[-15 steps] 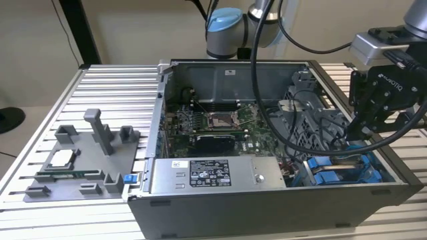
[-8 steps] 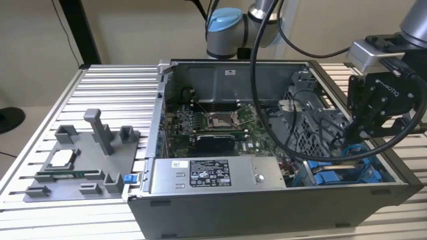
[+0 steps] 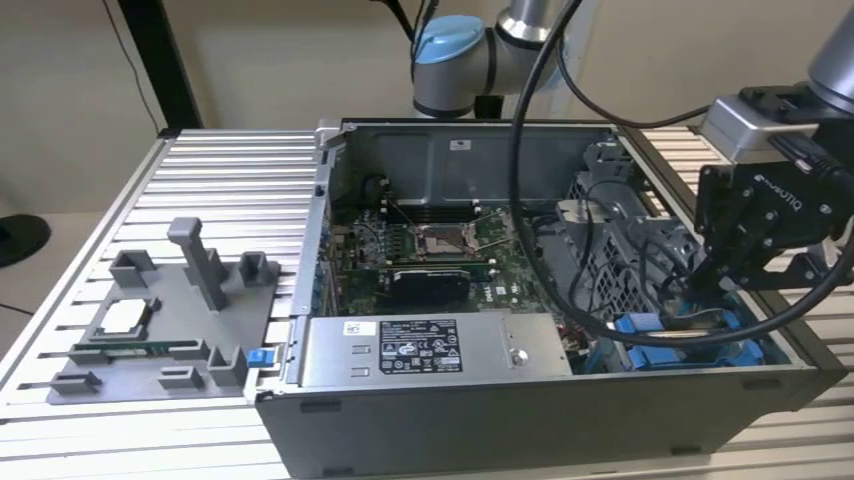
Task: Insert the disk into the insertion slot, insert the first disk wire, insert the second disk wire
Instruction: 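Insert the first disk wire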
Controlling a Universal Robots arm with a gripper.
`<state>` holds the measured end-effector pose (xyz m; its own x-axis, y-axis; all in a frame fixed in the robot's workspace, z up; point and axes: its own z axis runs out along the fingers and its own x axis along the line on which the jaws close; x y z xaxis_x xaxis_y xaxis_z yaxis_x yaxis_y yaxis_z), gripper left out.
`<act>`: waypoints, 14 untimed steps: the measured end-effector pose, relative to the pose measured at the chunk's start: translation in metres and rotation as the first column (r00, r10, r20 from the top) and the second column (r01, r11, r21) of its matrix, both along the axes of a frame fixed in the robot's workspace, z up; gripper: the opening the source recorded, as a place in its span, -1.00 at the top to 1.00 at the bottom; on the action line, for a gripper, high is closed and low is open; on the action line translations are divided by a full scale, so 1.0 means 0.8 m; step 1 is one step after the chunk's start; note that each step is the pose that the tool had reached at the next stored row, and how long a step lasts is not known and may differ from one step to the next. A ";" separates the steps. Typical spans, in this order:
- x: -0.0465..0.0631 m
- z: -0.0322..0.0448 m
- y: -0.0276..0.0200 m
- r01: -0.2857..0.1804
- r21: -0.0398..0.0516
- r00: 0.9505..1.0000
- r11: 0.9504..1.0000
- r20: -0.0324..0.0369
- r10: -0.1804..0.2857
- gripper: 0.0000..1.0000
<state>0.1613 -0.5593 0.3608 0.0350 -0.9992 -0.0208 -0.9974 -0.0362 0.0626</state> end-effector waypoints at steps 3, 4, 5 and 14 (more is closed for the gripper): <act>0.002 -0.0021 -0.0007 0.000 0.000 1.000 1.000 -0.003 0.000 1.00; 0.003 -0.0026 -0.0009 0.000 0.000 1.000 1.000 -0.003 0.000 1.00; 0.003 -0.0036 -0.0014 0.000 0.000 1.000 1.000 -0.003 0.000 1.00; 0.009 -0.0120 -0.0095 0.000 0.004 1.000 1.000 -0.003 0.000 1.00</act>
